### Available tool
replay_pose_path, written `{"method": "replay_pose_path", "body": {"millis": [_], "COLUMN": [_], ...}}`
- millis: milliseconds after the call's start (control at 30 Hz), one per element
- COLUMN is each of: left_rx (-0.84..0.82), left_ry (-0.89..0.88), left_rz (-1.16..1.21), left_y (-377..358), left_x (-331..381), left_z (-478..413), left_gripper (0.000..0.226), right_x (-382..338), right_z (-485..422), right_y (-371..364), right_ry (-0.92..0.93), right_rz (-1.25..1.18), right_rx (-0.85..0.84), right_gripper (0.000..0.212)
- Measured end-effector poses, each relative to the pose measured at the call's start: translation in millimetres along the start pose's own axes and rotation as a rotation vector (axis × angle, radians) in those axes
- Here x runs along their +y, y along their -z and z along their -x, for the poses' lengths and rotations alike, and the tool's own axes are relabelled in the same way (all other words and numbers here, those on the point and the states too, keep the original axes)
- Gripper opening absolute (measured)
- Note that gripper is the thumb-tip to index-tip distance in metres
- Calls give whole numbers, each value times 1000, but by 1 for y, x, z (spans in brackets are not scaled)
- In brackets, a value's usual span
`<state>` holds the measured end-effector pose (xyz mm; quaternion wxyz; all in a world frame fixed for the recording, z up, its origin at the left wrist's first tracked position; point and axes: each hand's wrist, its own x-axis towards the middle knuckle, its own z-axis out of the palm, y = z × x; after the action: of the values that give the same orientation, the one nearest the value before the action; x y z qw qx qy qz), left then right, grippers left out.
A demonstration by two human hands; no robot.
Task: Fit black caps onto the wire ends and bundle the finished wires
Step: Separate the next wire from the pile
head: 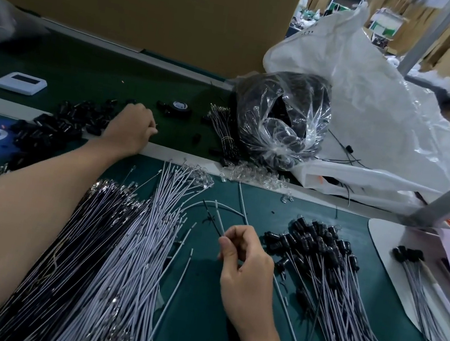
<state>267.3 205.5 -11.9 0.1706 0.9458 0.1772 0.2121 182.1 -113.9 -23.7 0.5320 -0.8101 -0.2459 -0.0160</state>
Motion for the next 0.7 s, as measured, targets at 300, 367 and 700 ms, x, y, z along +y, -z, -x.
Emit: {"method": "replay_pose_path", "body": {"millis": [300, 367, 700], "left_rx": [-248, -269, -285], "left_ry": [84, 101, 154], "left_rz": [-107, -91, -45], "left_y": [8, 9, 4], "left_x": [2, 2, -2], "left_z": [-11, -14, -15], "left_gripper": [3, 5, 9], "right_x": [0, 0, 0], "right_z": [0, 0, 0], "right_y": [1, 1, 1], "right_ry": [-16, -21, -28], "right_rz": [11, 15, -11], "right_rx": [-9, -5, -1], "right_gripper": [22, 21, 20]}}
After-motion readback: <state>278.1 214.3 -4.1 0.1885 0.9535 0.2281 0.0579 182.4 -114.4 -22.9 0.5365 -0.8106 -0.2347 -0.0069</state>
